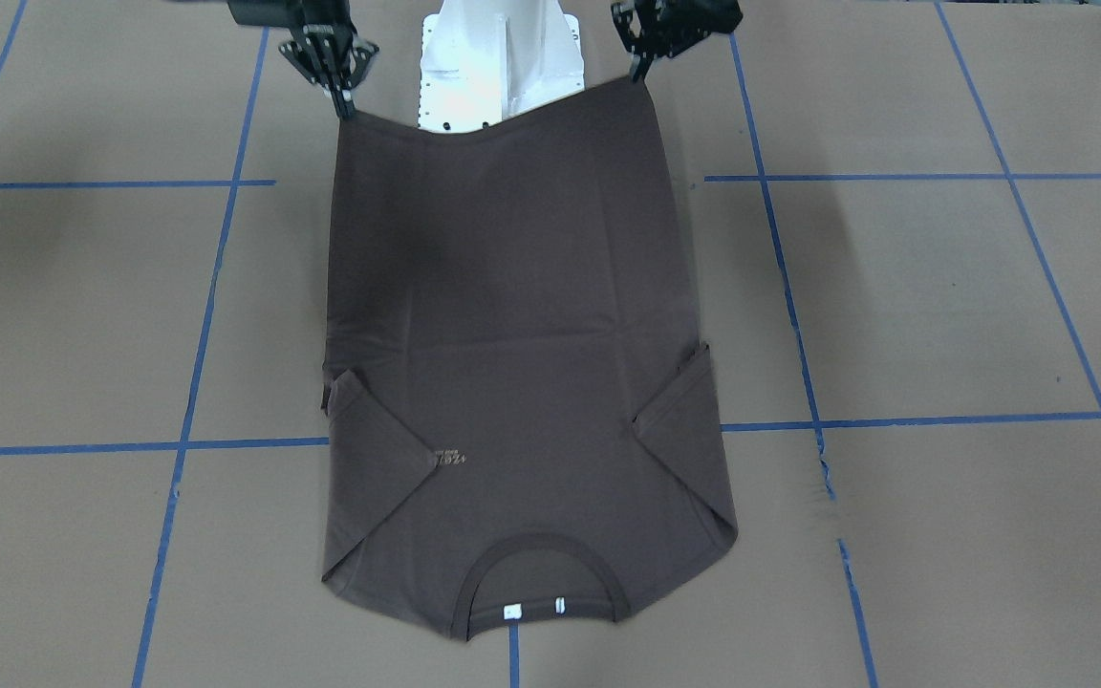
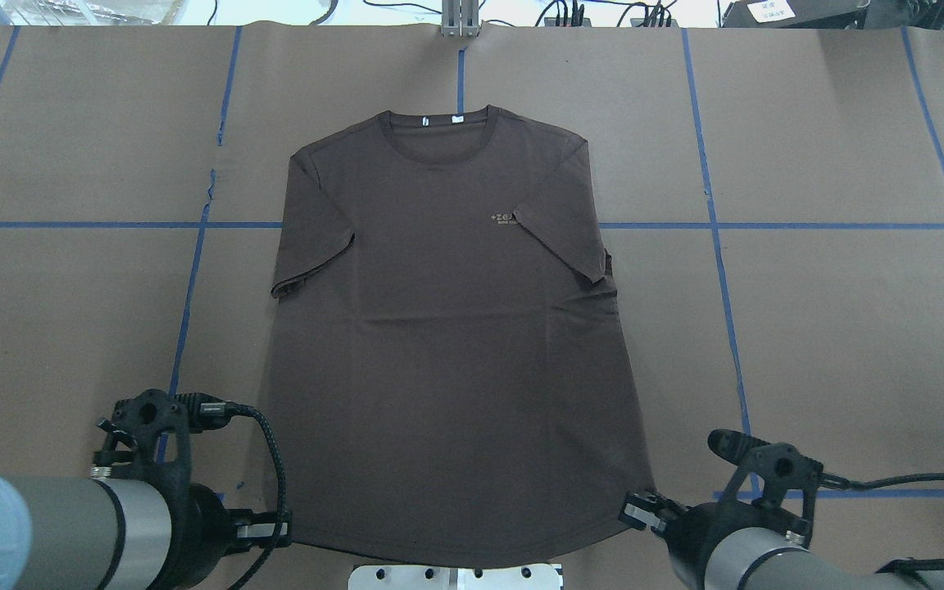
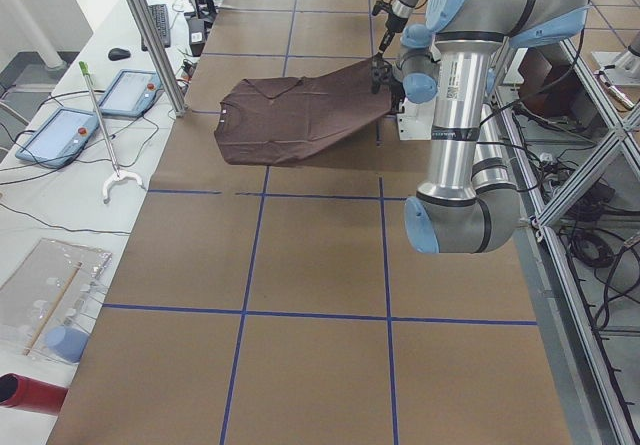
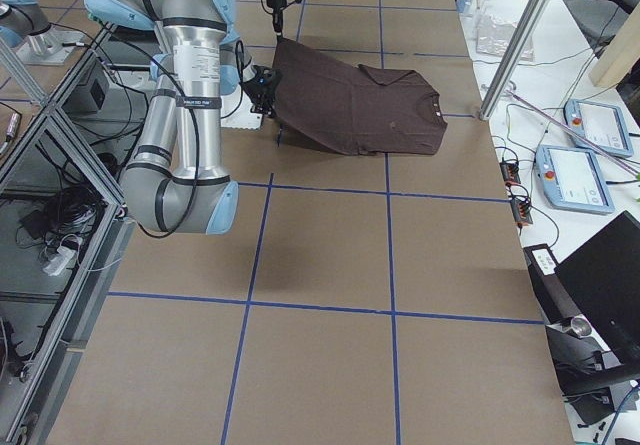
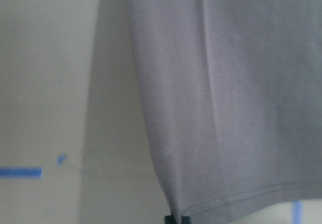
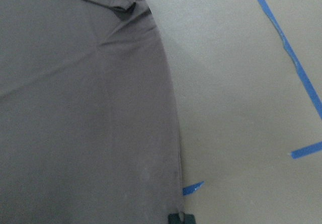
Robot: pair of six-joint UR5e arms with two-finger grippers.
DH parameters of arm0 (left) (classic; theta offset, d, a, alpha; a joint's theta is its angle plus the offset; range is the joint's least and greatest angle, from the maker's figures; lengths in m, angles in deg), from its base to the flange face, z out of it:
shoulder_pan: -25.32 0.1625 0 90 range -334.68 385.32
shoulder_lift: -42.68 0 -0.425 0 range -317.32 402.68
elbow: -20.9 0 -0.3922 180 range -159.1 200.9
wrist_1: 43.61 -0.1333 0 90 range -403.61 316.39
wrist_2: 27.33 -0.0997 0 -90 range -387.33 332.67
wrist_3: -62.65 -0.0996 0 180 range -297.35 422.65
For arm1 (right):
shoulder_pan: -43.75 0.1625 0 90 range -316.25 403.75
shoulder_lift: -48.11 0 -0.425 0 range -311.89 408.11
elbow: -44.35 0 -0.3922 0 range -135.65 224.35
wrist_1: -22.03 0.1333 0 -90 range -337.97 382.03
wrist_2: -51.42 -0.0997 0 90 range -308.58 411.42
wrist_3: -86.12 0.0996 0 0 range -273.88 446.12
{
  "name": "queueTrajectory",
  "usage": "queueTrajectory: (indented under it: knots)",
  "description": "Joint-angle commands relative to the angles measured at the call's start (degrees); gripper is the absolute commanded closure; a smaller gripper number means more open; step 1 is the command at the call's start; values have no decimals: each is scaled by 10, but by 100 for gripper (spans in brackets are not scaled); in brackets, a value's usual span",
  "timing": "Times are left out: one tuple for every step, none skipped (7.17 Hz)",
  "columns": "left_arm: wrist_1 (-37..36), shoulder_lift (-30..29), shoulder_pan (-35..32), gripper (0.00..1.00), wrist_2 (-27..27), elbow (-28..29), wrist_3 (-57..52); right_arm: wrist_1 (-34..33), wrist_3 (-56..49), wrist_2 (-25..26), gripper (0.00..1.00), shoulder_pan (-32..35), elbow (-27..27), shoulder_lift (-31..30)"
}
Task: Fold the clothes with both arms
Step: 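Lift the hem with both grippers and fold it over toward the collar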
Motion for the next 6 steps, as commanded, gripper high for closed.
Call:
queueTrajectory:
  knots:
    - [-132,-68,-53,100,75,-76,-3,-132,-1,-47,100,11,94,57]
    - [-132,-71,-57,100,77,-69,-23,-146,-2,-57,100,30,89,72]
    - [-132,-80,-93,100,76,-44,-78,-146,-31,-70,100,64,67,97]
    - [-132,-87,-145,100,77,-15,-146,-147,-79,-88,100,115,37,139]
    - [-131,-97,-205,100,78,21,-193,-142,-110,-115,100,187,-8,167]
    - [-128,-110,-248,100,80,71,-236,-128,-163,-158,100,263,-76,204]
